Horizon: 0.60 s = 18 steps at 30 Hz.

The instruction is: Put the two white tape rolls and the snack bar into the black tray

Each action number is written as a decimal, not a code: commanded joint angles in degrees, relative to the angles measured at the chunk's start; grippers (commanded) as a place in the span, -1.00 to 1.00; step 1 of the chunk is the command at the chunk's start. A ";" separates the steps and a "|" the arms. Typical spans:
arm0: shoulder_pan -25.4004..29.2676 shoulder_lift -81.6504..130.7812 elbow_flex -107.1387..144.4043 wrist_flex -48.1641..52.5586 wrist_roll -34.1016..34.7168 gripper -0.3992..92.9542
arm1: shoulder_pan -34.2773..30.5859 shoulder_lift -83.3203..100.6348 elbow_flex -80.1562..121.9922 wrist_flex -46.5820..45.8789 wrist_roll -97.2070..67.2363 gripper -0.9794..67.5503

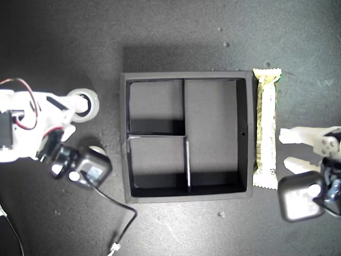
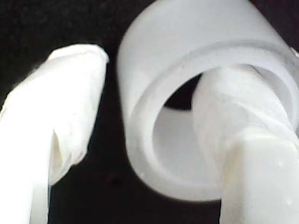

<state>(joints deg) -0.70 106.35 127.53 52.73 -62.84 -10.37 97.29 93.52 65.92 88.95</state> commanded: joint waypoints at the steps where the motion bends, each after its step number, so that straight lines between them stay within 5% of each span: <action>1: -1.67 -6.15 -3.96 -2.64 1.93 -0.73 | 0.00 -4.48 -5.98 4.39 -57.66 -0.49; 8: -4.39 -13.80 -6.77 -2.72 2.37 -0.86 | 2.99 -10.28 -7.56 9.84 -60.82 -0.39; 13: -5.27 -8.00 -3.52 -2.64 1.76 -0.96 | 10.20 -8.26 -11.69 16.17 -15.73 -0.51; 18: -5.63 -4.75 -2.37 -1.85 2.11 -0.99 | 8.26 -8.26 -12.57 8.17 1.32 -0.57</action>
<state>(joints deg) -5.54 99.49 125.07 50.01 -61.08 -1.58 86.92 82.27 77.96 89.12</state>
